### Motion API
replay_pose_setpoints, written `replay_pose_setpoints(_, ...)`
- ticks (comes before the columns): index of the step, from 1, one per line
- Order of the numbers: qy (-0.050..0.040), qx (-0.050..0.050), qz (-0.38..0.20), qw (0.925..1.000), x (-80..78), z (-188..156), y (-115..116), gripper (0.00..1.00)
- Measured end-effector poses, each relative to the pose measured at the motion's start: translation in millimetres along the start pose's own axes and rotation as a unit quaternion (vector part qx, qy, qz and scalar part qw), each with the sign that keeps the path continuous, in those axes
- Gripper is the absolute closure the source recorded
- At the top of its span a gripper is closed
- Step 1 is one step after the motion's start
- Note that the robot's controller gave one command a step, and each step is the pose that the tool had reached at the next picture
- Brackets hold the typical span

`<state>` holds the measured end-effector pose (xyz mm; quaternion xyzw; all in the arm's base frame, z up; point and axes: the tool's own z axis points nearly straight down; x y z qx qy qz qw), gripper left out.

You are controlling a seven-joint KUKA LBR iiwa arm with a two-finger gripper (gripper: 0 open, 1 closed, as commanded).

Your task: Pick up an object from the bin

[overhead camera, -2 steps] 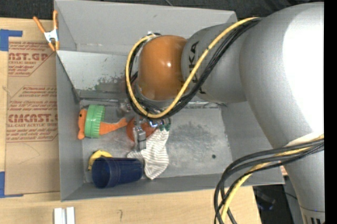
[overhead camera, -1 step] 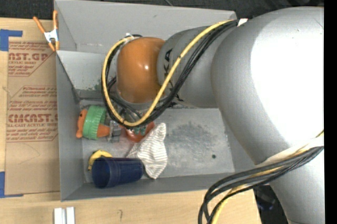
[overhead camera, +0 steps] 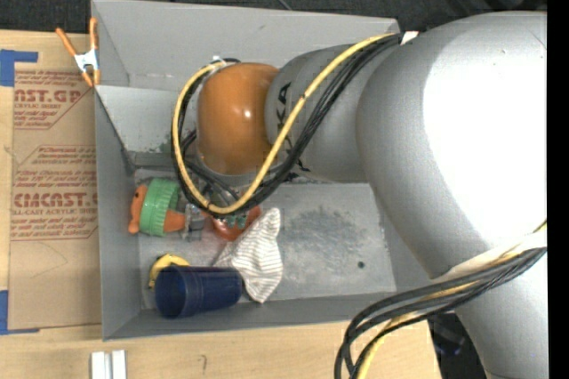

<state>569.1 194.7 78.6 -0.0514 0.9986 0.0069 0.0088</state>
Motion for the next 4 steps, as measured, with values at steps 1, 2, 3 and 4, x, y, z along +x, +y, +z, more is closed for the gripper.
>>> replay_pose_setpoints(1, 0.0038, 0.002, 0.000, 1.0000, 2.0, -3, -1, 1.00)
replay_pose_setpoints(2, 0.0101, 0.005, 0.000, 0.9999, 3.8, -19, -2, 1.00)
replay_pose_setpoints(3, 0.0068, 0.005, 0.000, 1.0000, 0.8, -32, -1, 1.00)
replay_pose_setpoints(4, 0.0064, 0.005, 0.000, 1.0000, 1.2, -39, -1, 1.00)
